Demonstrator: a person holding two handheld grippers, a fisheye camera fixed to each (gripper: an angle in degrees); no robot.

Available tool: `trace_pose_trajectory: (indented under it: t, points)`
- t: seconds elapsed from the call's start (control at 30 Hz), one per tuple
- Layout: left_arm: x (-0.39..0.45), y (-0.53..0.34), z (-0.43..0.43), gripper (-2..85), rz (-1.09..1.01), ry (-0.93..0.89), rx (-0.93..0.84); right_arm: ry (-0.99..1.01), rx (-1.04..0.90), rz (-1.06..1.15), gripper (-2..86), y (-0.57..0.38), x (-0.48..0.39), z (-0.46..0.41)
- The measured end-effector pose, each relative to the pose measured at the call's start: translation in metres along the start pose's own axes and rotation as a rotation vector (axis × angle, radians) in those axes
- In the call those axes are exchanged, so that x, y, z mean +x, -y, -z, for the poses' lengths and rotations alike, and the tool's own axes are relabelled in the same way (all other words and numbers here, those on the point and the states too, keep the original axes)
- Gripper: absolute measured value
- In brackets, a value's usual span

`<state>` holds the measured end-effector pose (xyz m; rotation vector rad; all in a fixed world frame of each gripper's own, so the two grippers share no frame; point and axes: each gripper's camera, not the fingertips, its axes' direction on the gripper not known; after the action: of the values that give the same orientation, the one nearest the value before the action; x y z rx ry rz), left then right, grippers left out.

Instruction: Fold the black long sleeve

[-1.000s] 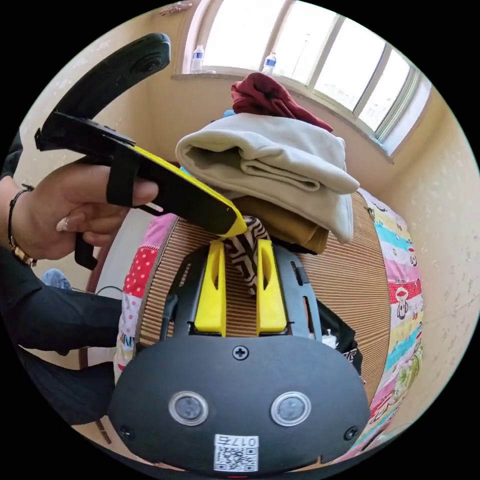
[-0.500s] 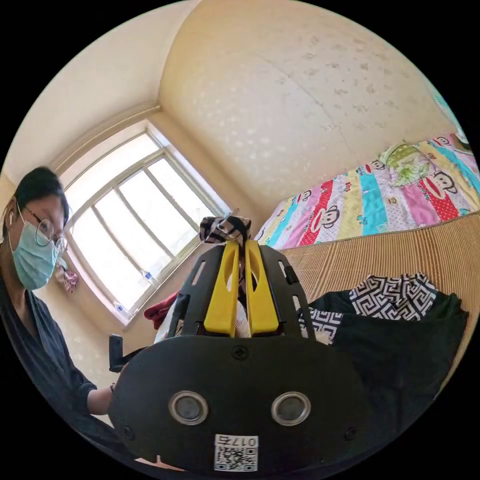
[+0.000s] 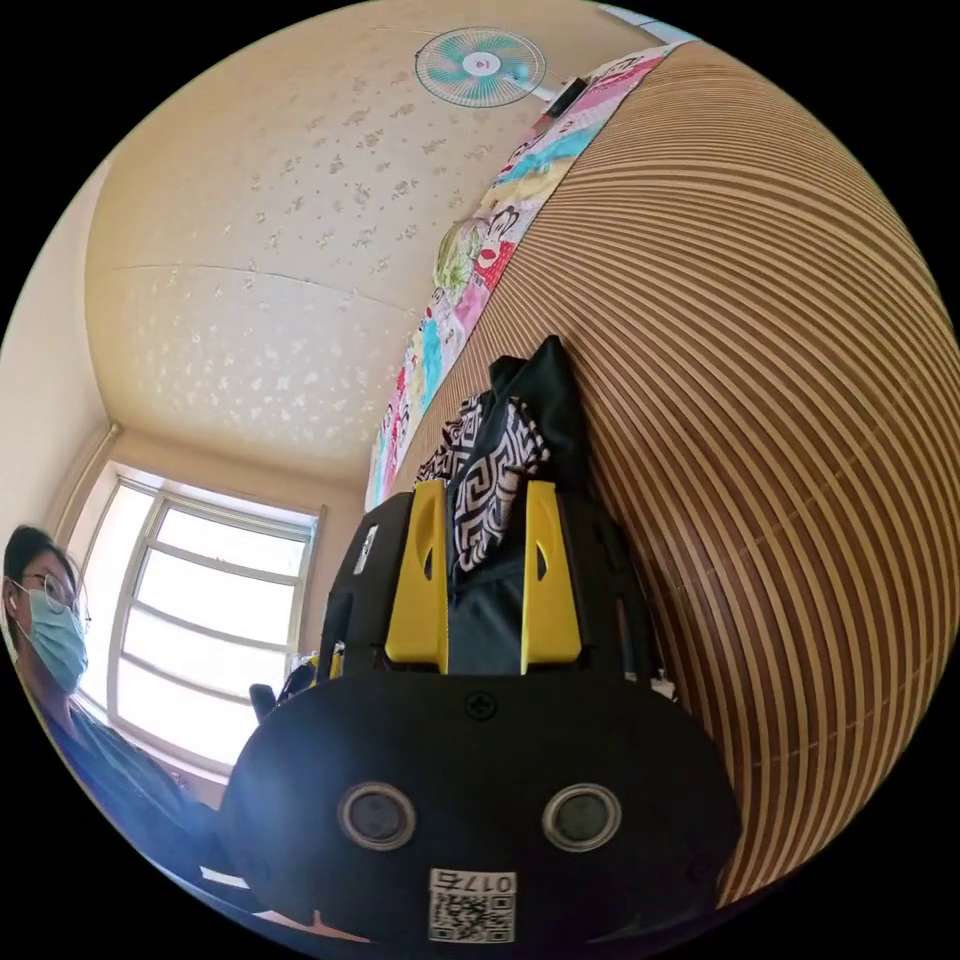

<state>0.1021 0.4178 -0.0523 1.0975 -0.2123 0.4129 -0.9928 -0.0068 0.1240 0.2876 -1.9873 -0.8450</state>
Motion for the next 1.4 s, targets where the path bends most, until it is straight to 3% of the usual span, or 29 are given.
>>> trace_pose_trajectory:
  t: [0.17, 0.33, 0.5, 0.67, 0.8, 1.03, 1.27, 1.4]
  points:
    - [-0.017, 0.049, -0.046, 8.9, 0.025, 0.08, -0.022, -0.216, -0.063, 0.069, 10.0, 0.03, -0.03, -0.006]
    - [-0.026, 0.078, -0.102, 8.9, 0.011, 0.167, -0.089, -0.44, -0.074, 0.324, 9.5, 0.04, -0.082, -0.018]
    - [-0.031, 0.071, -0.133, 7.1, 0.024, 0.223, -0.107, -0.58, -0.276, 0.435, 7.0, 0.039, -0.083, -0.079]
    - [-0.018, 0.051, -0.101, 0.4, -0.082, 0.178, 0.148, -0.555, -0.112, 0.493, 2.7, 0.017, -0.116, -0.054]
    - [-0.023, 0.067, -0.113, -0.3, -0.108, 0.125, 0.087, -0.609, -0.007, 0.519, 2.4, 0.015, -0.144, -0.041]
    - [-0.059, 0.089, -0.157, 3.8, -0.013, 0.086, -0.001, -0.734, -0.152, 0.452, 5.1, 0.04, -0.121, -0.09]
    - [-0.05, 0.046, -0.114, 11.3, -0.003, 0.074, 0.024, -0.55, -0.129, 0.354, 8.2, 0.019, -0.122, -0.028]
    - [-0.03, 0.011, -0.118, 10.8, -0.038, 0.108, -0.084, -0.507, -0.236, 0.357, 7.9, -0.007, -0.106, -0.025]
